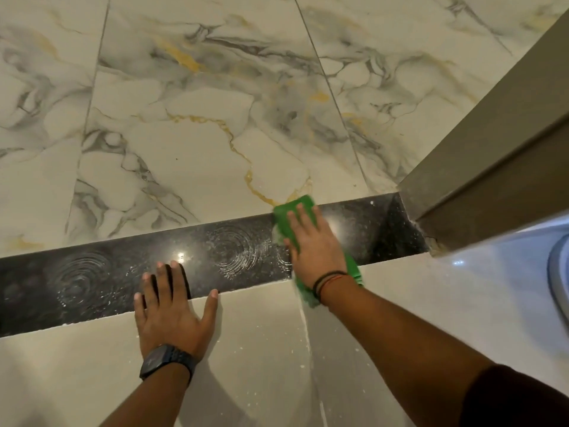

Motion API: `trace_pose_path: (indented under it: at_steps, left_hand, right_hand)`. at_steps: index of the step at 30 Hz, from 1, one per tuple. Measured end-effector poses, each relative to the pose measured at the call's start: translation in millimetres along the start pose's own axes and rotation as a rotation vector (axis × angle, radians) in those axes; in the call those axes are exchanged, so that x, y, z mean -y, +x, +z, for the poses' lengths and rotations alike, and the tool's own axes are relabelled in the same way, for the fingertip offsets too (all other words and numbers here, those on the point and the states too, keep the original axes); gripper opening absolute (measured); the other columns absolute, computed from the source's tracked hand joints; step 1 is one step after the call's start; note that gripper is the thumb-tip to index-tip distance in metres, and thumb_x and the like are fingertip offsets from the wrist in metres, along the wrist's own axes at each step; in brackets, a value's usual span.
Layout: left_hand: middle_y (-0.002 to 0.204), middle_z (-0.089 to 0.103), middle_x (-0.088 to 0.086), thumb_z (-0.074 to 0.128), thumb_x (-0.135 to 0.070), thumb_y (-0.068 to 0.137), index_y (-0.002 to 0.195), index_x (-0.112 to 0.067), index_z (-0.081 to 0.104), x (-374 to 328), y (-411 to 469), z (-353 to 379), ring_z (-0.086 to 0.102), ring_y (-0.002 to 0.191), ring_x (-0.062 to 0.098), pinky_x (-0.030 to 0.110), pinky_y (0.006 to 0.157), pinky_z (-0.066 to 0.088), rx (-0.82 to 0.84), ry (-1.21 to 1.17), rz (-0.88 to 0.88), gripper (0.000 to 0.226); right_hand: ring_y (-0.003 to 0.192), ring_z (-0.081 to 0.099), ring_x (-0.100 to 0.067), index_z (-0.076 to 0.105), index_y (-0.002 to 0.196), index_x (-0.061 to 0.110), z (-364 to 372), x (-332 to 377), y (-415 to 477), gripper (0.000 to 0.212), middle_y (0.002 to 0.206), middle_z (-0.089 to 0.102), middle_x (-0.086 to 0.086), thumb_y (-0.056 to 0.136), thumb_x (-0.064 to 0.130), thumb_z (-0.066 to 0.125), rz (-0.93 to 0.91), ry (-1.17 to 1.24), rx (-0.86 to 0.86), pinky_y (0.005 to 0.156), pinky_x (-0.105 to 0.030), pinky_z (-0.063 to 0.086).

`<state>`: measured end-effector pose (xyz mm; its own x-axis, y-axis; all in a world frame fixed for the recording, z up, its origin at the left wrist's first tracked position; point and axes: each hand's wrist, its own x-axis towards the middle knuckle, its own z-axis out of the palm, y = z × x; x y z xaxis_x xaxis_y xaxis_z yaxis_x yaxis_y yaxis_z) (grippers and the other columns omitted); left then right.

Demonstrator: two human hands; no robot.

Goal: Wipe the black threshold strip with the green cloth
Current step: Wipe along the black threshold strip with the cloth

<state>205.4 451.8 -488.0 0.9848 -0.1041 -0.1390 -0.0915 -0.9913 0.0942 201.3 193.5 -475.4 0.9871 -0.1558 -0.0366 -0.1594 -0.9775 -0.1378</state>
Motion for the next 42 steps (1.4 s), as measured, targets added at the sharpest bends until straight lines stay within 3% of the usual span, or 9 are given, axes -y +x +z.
trace_pose_path:
  at_steps: [5,8,15,20,26,31,36,39,42]
  left_hand:
    - [0.158,0.02,0.013,0.015,-0.069,0.084,0.15,-0.015,0.015,2,0,0,0.012,0.144,0.034,0.051,0.117,0.011,-0.004,0.009,0.015,0.086]
    - [0.157,0.021,0.013,0.016,-0.069,0.084,0.15,-0.014,0.016,1,0,0,0.012,0.145,0.035,0.051,0.117,0.011,-0.003,0.007,0.018,0.085]
    - [0.158,0.019,0.012,0.018,-0.068,0.085,0.15,-0.016,0.015,3,1,4,0.013,0.145,0.034,0.05,0.117,0.01,-0.02,-0.004,0.014,0.084]
    - [0.158,0.019,0.011,0.018,-0.068,0.085,0.15,-0.016,0.014,3,2,6,0.012,0.145,0.034,0.05,0.117,0.011,-0.021,-0.012,0.005,0.084]
    - [0.16,0.012,0.009,0.016,-0.07,0.084,0.151,-0.016,0.008,5,0,4,0.008,0.146,0.03,0.046,0.119,0.007,-0.008,-0.023,0.008,0.087]
    - [0.159,0.015,0.012,0.015,-0.07,0.083,0.151,-0.012,0.012,8,1,1,0.009,0.146,0.031,0.047,0.118,0.008,-0.011,-0.022,0.018,0.089]
    - [0.158,0.019,0.013,0.018,-0.068,0.085,0.151,-0.013,0.013,21,-2,0,0.012,0.145,0.032,0.048,0.118,0.009,-0.023,-0.03,0.02,0.086]
    - [0.158,0.018,0.014,0.016,-0.067,0.085,0.151,-0.014,0.011,42,-3,-1,0.012,0.145,0.033,0.05,0.118,0.01,-0.016,0.009,0.01,0.085]
    - [0.159,0.015,0.014,0.013,-0.068,0.084,0.151,-0.013,0.009,61,-5,-4,0.009,0.145,0.034,0.05,0.118,0.01,-0.014,0.026,-0.05,0.087]
  right_hand:
    - [0.14,0.028,-0.031,0.041,0.14,0.019,-1,-5,-45,0.052,0.149,0.04,-0.002,0.091,0.026,0.057,-0.402,0.15,0.104,0.112,-0.048,0.024]
    - [0.138,0.031,-0.031,0.047,0.137,0.016,-9,-56,-64,0.052,0.145,0.044,-0.003,0.088,0.017,0.062,-0.439,0.195,0.112,0.11,-0.051,0.034]
    - [0.143,0.015,-0.033,0.034,0.144,0.015,-17,-124,-44,0.053,0.154,0.028,-0.008,0.093,0.014,0.05,0.327,0.197,-0.079,0.112,-0.055,0.027]
    - [0.14,0.019,-0.04,0.032,0.144,0.006,-3,-76,-11,0.051,0.153,0.029,-0.015,0.097,0.024,0.042,0.556,0.116,-0.174,0.117,-0.048,0.018]
    - [0.143,0.016,-0.034,0.025,0.146,0.011,4,-3,14,0.058,0.155,0.026,-0.011,0.093,0.026,0.045,0.309,0.078,-0.097,0.118,-0.043,0.013]
    - [0.143,0.013,-0.031,0.022,0.147,0.019,10,72,-9,0.071,0.156,0.025,-0.003,0.084,0.006,0.053,-0.259,0.105,0.034,0.116,-0.046,0.017]
    - [0.141,0.024,-0.032,0.037,0.142,0.016,-1,23,-43,0.062,0.15,0.037,-0.004,0.085,0.005,0.059,-0.614,0.155,0.161,0.114,-0.046,0.02]
    - [0.139,0.03,-0.033,0.043,0.139,0.016,-12,-46,-63,0.063,0.146,0.042,-0.004,0.081,0.001,0.065,-0.526,0.183,0.127,0.111,-0.051,0.032]
    - [0.141,0.023,-0.033,0.036,0.142,0.017,-22,-103,-64,0.066,0.15,0.034,-0.005,0.084,-0.002,0.06,-0.129,0.222,0.07,0.107,-0.058,0.035]
